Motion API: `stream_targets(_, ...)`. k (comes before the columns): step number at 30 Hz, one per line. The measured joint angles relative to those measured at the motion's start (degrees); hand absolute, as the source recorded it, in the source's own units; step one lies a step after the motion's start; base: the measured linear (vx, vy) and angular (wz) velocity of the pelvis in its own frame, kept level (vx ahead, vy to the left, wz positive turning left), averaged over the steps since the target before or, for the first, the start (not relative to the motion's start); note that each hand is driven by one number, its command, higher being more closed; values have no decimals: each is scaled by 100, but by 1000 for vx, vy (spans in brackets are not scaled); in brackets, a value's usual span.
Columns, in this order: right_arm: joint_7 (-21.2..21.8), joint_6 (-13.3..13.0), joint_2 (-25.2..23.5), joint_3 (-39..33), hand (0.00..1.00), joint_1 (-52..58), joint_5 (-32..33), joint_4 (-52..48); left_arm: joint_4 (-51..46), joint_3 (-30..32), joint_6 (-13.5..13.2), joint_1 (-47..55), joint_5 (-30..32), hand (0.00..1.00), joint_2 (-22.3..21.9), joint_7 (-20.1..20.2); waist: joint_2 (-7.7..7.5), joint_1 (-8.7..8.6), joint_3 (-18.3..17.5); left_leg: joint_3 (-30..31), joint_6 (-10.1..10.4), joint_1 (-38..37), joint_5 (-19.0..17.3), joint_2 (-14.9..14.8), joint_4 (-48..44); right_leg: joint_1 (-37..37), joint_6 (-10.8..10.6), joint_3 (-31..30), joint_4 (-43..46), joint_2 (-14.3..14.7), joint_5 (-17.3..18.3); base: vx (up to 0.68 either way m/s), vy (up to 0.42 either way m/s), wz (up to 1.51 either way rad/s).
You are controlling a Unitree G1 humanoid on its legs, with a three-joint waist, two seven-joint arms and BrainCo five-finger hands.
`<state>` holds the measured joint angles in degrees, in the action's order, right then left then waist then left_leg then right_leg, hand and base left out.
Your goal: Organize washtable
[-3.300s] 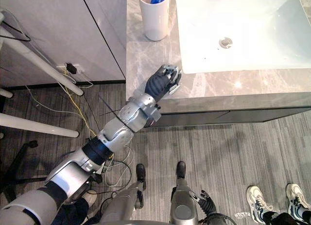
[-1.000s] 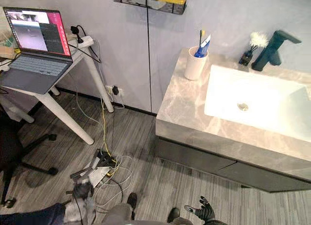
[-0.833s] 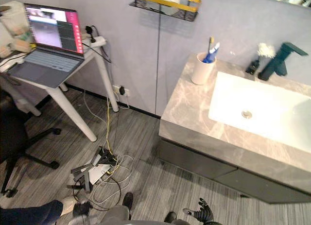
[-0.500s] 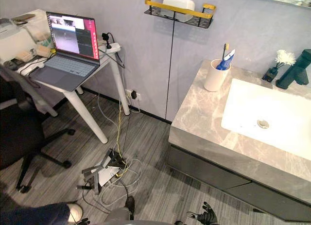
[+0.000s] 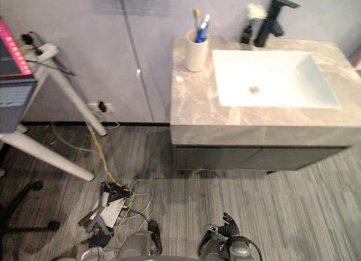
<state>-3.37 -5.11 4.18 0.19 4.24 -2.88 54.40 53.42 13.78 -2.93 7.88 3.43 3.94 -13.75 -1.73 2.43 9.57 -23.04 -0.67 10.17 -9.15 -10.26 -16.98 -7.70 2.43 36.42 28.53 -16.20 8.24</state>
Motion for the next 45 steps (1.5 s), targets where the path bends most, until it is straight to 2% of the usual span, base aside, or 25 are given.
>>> stream_targets(1, 17, 6, -50, 54, 0, -53, 0, 133, 40, 158, 14, 1, -2, 0, 15, 2, -182, 25, -47, -269, 18, -74, -57, -18, -67, 31, -84, 157, -194, 4, 76, -48, -36, -123)
stream_targets(2, 26, 7, -46, 78, 0, -88, 0, 177, 59, 270, 27, -6, -4, 0, 29, 5, -202, 26, -38, -348, 84, -107, -111, 10, -95, 58, -128, 202, -369, 85, 35, -104, -16, -156)
stream_targets(3, 40, 3, -19, 147, 0, -164, -4, 320, 101, 387, 45, 1, -45, 0, -64, 10, -65, 79, -65, -351, 95, -96, -32, -51, 161, 283, -245, 111, -1332, 517, -217, -99, -26, -142)
stream_targets(5, 63, 16, 9, 161, 0, -198, -36, 327, 110, 383, 38, -3, -62, 0, -138, 38, -39, 73, -81, -703, 70, -154, 221, -117, 271, 419, -125, 546, -923, 372, 189, -34, -61, -105)
stream_targets(6, 85, 21, 30, 277, 0, -211, -237, 377, 88, 358, 37, -37, -63, 0, -89, 57, -125, 91, -75, -880, 117, -196, 248, -74, 203, 555, -500, 572, -1216, 320, 243, 10, -79, -83)
stream_targets(9, 102, 46, 60, 449, 0, -273, -491, 397, 147, 251, 47, -112, -102, 0, -125, 98, 4, 158, -69, -1253, 239, -273, 416, -284, 322, 693, -427, 130, -2369, 935, -383, 13, -69, -78)
stream_targets(13, 86, 23, -41, 518, 0, -269, -586, 476, 238, 262, 80, -103, -178, 0, -29, 99, -94, 136, -25, -1713, 327, -612, 377, -707, -235, 963, -296, -513, -2840, 1243, -590, -8, -66, -101)
stream_targets(16, 101, -23, -50, 566, 0, -250, -681, 446, 211, 294, 118, 41, -169, 0, -45, 113, -24, 160, 6, -1022, 171, -473, 186, -1383, -1833, 1184, -111, -1555, -2839, 1619, -595, -11, -49, -168)
stream_targets(18, 101, -17, 69, 578, 0, -280, -679, 439, 214, 270, 149, 135, -157, 0, -123, 107, 29, 162, 36, 293, 536, -378, -342, -888, -1735, 1026, -41, -2321, -2733, 1711, -617, 12, 78, -207)
stream_targets(21, 101, -34, 166, 522, 0, -292, -618, 422, 208, 244, 146, 239, -157, 0, -208, 102, 67, 160, 66, 1883, 616, -59, -613, 53, -1397, 713, 83, -3652, -2559, 1866, -641, -33, 136, -223)
stream_targets(22, 106, -56, 197, 505, 0, -303, -616, 428, 202, 209, 143, 232, -164, 0, -206, 105, 91, 161, 80, 2888, 641, 181, -600, 508, -1213, 550, 71, -4255, -2433, 1972, -633, -44, 158, -231)
stream_targets(23, 108, -64, 199, 490, 0, -306, -619, 431, 195, 208, 141, 232, -167, 0, -207, 106, 99, 161, 80, 3113, 645, 217, -598, 581, -1175, 522, 55, -4381, -2399, 1999, -623, -82, 238, -260)
stream_targets(24, 117, -73, 199, 359, 0, -307, -621, 434, 141, 217, 137, 222, -175, 0, -263, 107, 158, 163, 76, 4167, 650, 302, -595, 903, -976, 291, -46, -4956, -2183, 2158, -559, -73, 196, -219)
stream_targets(25, 119, -76, 192, 298, 0, -305, -625, 427, 144, 220, 133, 213, -175, 0, -277, 116, 224, 164, 89, 4367, 691, 314, -563, 929, -1081, 222, -96, -5276, -2060, 2253, -528, -83, 261, -241)
stream_targets(26, 114, -78, 160, 218, 0, -286, -621, 388, 143, 243, 132, 222, -175, 0, -250, 125, 201, 157, 89, 4248, 529, 259, -671, 930, -1135, 194, -153, -5513, -2010, 2275, -488, -41, 337, -182)
stream_targets(28, 163, -62, 34, 108, 0, -137, -685, 114, 34, 449, 93, 167, -99, 0, -189, 247, 2, 7, 40, 3283, 311, 338, -943, 845, -1356, -51, -169, -6303, -2018, 2234, -481, -44, 423, -198)
stream_targets(30, 234, -55, 13, 112, 0, -113, -737, 34, 58, 490, 109, 176, -44, 0, -187, 321, -4, 6, 37, 2762, 163, 349, -1110, 752, -1528, -153, -200, -6647, -2017, 2252, -515, -74, 290, -192)
stream_targets(31, 251, 7, -55, 107, 0, -115, -896, -40, 60, 487, 142, 168, 39, 0, -158, 433, -43, -22, 12, 2014, -37, 345, -1241, 619, -1660, -363, -335, -6954, -2036, 2248, -746, -88, 348, -210)
stream_targets(32, 251, 27, -68, 105, 0, -117, -903, -85, 62, 483, 152, 156, 94, 0, -158, 480, -23, -21, 16, 1723, -101, 346, -1284, 537, -1699, -451, -393, -6916, -2057, 2257, -910, -83, 387, -290)
stream_targets(33, 267, 69, -125, 162, 0, -195, -924, -117, 65, 418, 155, 150, 184, 0, -157, 510, 61, 49, 19, 972, -238, 307, -1349, 216, -1702, -715, -223, -6121, -1925, 2308, -1115, -68, 349, -308)
stream_targets(34, 349, 117, -196, 219, 0, -296, -1009, -66, 78, 331, 156, 151, 212, 0, -127, 519, 66, 129, 18, 191, -262, 91, -1334, 50, -1495, -1073, -103, -4513, -1546, 2105, -953, -46, 270, -320)
stream_targets(36, 377, 124, -141, 289, 0, -421, -1087, 144, 128, 130, 161, 144, 232, 0, -63, 544, 95, 143, 23, -691, -334, -400, -1263, 128, -1041, -857, 184, -2229, -1299, 1497, -718, -36, 221, -260)
stream_targets(38, 355, 125, -88, 301, 0, -484, -1123, 275, 173, 11, 150, 60, 230, 0, -31, 560, 146, 83, 15, -1205, -345, -687, -1259, 159, -890, -420, 199, -1220, -1257, 1194, -646, -61, 140, -213)
stream_targets(41, 332, 129, -75, 233, 0, -501, -1111, 316, 321, -97, 144, -152, 232, 0, -33, 606, 220, -29, 2, -1754, -352, -908, -1256, 158, -782, -123, -55, -922, -1311, 1169, -378, -32, 5, -163)
stream_targets(45, 303, 159, -69, 56, 0, -489, -1099, 344, 456, -105, 170, -231, 267, 0, -18, 610, 221, -167, -20, -2315, -358, -1271, -1220, 242, -347, 60, -23, 112, -1231, 825, -337, 14, -88, -84)
